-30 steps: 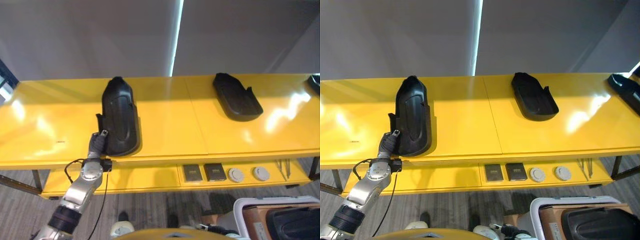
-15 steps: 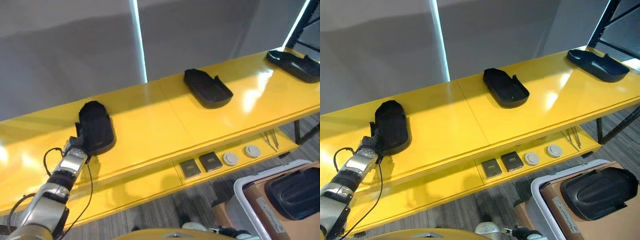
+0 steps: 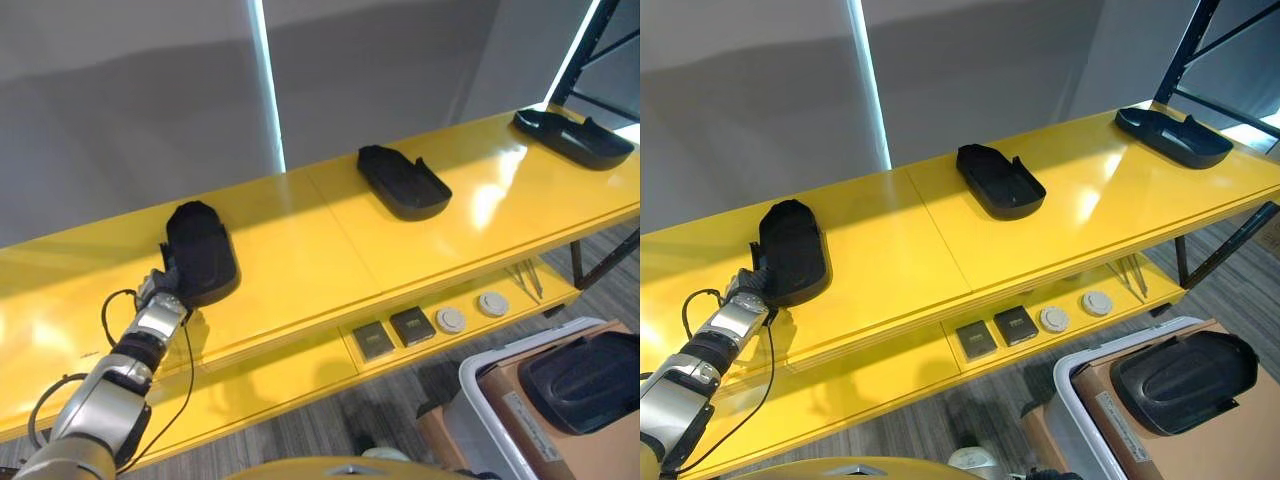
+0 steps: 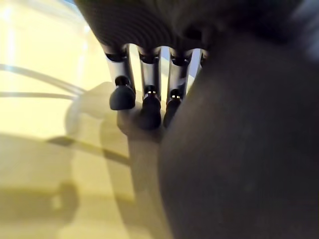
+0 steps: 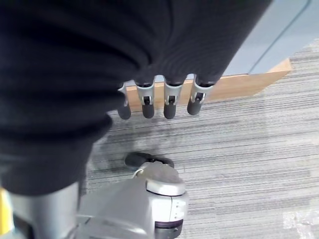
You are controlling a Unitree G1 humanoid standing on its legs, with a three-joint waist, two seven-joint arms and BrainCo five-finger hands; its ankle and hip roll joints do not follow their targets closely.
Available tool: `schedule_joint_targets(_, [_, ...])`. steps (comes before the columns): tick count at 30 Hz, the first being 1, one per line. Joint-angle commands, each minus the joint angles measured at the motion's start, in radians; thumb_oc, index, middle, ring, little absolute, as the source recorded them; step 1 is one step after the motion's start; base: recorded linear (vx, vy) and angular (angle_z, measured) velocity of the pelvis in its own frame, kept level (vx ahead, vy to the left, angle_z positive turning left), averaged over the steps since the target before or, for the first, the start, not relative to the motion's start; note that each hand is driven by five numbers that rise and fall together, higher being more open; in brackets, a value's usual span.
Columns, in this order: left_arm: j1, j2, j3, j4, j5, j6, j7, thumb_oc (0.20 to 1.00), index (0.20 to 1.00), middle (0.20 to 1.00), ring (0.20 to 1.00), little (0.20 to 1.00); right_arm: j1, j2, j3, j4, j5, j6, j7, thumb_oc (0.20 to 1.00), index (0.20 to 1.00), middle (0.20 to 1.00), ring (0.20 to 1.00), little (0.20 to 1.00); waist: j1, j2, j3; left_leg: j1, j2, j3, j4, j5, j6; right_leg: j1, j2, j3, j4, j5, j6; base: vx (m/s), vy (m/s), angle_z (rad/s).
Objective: Move parts from the plastic box to the shelf.
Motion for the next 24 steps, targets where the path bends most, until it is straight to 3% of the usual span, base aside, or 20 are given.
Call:
schedule_joint_targets(1, [-0.124,-0.041,-0.031,0.096,0.009,-0.026,-0.064,0.2,0.2,0.2,0.2,0.2,-0.035,0.017,0.046,0.045,-0.043,-0.025,0.019,1.0,1.0,1.0,1.0,1.0,-0.016,-0.005,0.03,-0.003,-0.021,-0.002,0.021,-0.051,0.029,-0.002,0.015,0.012,0.038,-0.07,0.058,0.0,0.003,-0.04])
schedule_joint_targets(8, [-0.108,-0.052,-0.039,0.09,0.0,0.004,-0.077,0.2,0.2,0.2,0.2,0.2,-0.043,0.019,0.046,0.051,-0.061,-0.033,0.026,1.0,1.0,1.0,1.0,1.0,-0.011,-0.002,0.034,-0.005,-0.021,-0.004,0.026,-0.05,0.028,0.001,0.012,0.01,0.037,-0.071,0.057,0.0,0.0,0.0])
schedule_joint_targets(15, [-0.074,-0.054,-0.032,0.097,-0.016,-0.031,-0.071,0.2,0.2,0.2,0.2,0.2,-0.059,0.025,0.059,0.054,-0.066,-0.027,0.026,1.0,1.0,1.0,1.0,1.0,0.006,0.0,0.031,0.002,-0.026,-0.011,0.019,-0.047,0.027,0.014,0.007,-0.004,0.029,-0.071,0.057,0.0,0.0,0.0])
schedule_joint_targets(17, [-0.069,-0.05,-0.024,0.088,-0.024,-0.031,-0.078,1.0,1.0,1.0,1.0,1.0,-0.059,0.028,0.061,0.059,-0.066,-0.031,0.023,1.0,1.0,1.0,1.0,1.0,0.011,0.001,0.029,0.004,-0.028,-0.013,0.016,-0.047,0.027,0.018,0.007,-0.007,0.026,-0.071,0.057,0.0,0.009,0.02])
schedule_joint_targets(24, [-0.036,-0.036,-0.001,0.033,-0.048,-0.086,-0.023,1.0,1.0,1.0,1.0,1.0,-0.062,0.038,0.062,0.057,-0.069,-0.026,0.022,1.0,1.0,1.0,1.0,1.0,0.029,-0.002,0.026,0.014,-0.031,-0.024,0.01,-0.047,0.025,0.033,0.004,-0.022,0.02,-0.071,0.058,0.0,0.004,0.02])
